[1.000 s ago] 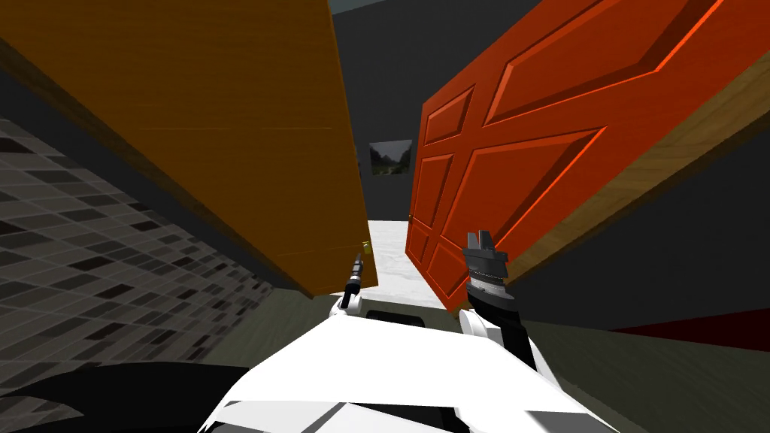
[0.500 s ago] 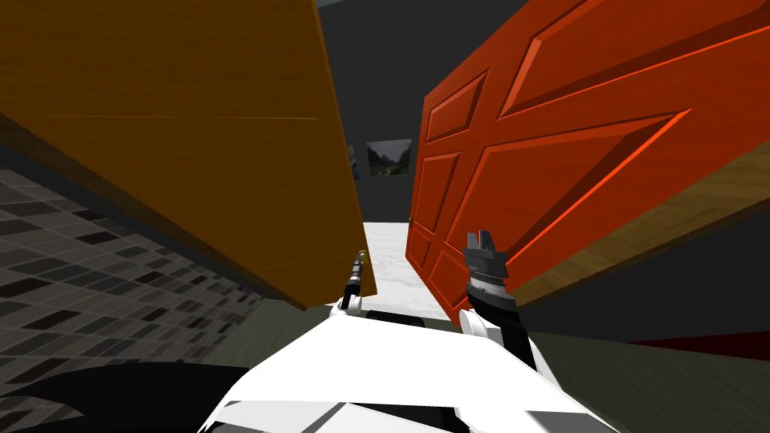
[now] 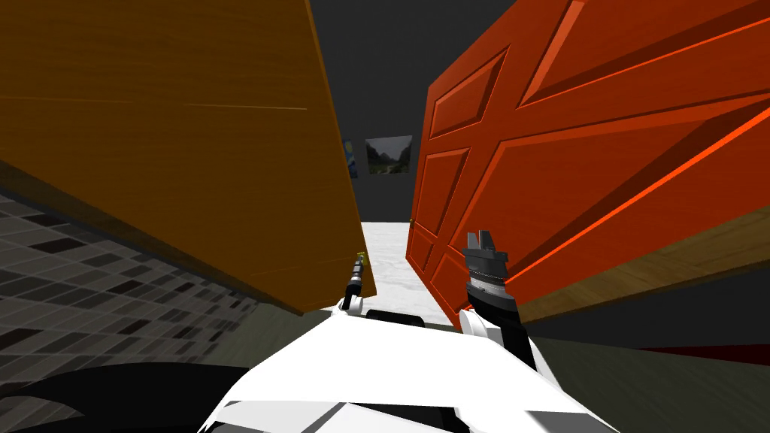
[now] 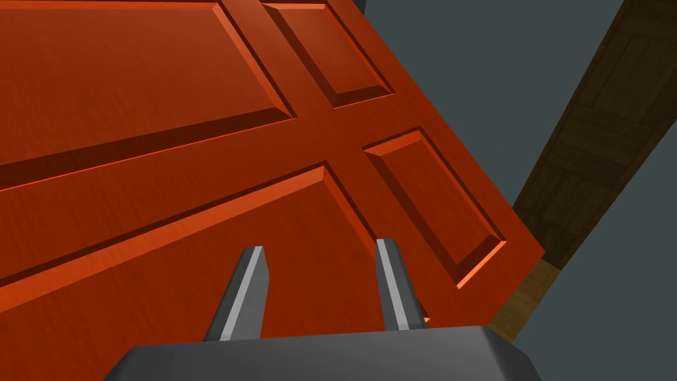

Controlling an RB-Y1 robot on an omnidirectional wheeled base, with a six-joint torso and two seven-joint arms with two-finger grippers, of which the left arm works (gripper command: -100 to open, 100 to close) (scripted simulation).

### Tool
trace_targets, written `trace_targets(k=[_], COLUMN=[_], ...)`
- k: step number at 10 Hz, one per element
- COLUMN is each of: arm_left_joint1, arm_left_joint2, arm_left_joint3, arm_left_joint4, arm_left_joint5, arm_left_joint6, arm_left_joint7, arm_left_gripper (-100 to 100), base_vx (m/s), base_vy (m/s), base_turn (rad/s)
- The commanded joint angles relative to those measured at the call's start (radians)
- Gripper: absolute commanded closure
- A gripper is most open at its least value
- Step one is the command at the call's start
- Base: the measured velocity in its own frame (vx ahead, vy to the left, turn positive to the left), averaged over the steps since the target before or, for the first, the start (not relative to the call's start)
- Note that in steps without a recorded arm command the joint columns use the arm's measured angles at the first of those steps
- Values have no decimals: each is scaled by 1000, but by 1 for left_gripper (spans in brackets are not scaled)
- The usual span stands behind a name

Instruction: Push the door open

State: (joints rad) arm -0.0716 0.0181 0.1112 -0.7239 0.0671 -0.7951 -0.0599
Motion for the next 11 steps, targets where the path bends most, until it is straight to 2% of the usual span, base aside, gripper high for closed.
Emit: trace_targets(k=[1, 4, 5, 6, 7, 8, 9, 10, 11], arm_left_joint1=[2, 2, -4, -8, -8, -13, -13, -16, -22], arm_left_joint2=[-1, -1, 9, 14, 14, 19, 19, 21, 25], arm_left_joint3=[0, 0, 22, 36, 36, 52, 52, 61, 80], arm_left_joint4=[1, 1, 8, 12, 12, 16, 16, 18, 23], arm_left_joint5=[0, 0, 31, 51, 51, 73, 73, 86, 113], arm_left_joint6=[0, 0, -9, -17, -17, -25, -25, -30, -40], arm_left_joint7=[0, 0, -25, -41, -41, -59, -59, -70, -91], arm_left_gripper=[100, 100, 100, 100, 100, 100, 100, 100, 100], base_vx=[-15, -6, 88, 140, 127, 118, 94, 72, 104], base_vy=[-2, -2, 25, 43, 35, 38, 35, 28, 47], base_turn=[-3, 1, -120, -142, -34, -68, -41, -38, -106])
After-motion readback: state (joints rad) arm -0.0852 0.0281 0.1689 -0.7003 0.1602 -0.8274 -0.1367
